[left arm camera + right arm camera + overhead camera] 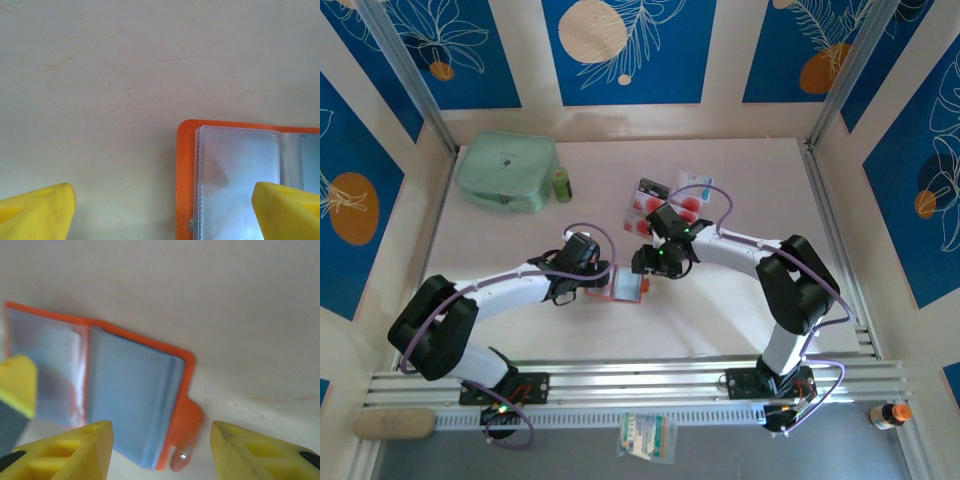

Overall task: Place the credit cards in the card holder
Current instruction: Flip over the card slot on the card holder, then move the card holder to the center of the table.

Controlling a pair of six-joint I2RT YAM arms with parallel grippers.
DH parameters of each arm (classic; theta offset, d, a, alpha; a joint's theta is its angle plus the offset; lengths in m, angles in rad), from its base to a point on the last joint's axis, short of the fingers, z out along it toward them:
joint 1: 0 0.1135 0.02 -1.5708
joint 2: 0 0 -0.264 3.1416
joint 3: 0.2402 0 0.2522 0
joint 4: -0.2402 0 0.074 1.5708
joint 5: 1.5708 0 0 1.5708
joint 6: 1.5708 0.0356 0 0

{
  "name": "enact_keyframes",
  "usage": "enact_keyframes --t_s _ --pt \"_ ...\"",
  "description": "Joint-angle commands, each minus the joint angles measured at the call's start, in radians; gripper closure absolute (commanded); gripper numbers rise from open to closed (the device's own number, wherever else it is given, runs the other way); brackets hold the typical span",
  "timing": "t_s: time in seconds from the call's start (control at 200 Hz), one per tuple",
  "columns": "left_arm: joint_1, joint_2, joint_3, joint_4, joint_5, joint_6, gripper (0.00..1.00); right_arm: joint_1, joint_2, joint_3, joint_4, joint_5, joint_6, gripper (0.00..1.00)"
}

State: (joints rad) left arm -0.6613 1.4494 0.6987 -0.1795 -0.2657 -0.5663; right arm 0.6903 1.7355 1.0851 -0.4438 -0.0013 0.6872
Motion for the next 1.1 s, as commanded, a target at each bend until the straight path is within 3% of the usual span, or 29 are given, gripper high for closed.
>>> enact_keyframes --t_s 0.0,0.18,0.35,0.46,0.99,1.095 --pt "0.011 -0.018 0.006 -0.006 0.01 0.01 0.09 0.026 0.021 0.004 -0.071 0.078 -0.055 0.47" --pt "0.011 -0.02 0.01 -0.009 0.016 0.011 0.09 0.035 0.034 -0.016 -0.069 0.089 -0.066 0.56" --pt "0.011 -0.023 0.008 -0.008 0.027 0.014 0.09 0.025 0.022 -0.038 -0.069 0.093 -0.089 0.87" --pt "0.011 -0.026 0.009 -0.006 0.037 0.016 0.09 0.019 0.012 -0.045 -0.079 0.098 -0.115 0.98" --pt "0.012 -0.029 -0.019 0.018 0.077 0.0 0.1 -0.034 -0.06 -0.094 -0.102 0.112 -0.152 0.99" --pt "0.011 -0.027 -0.018 0.022 0.082 -0.001 0.1 -0.038 -0.07 -0.094 -0.1 0.094 -0.157 0.92"
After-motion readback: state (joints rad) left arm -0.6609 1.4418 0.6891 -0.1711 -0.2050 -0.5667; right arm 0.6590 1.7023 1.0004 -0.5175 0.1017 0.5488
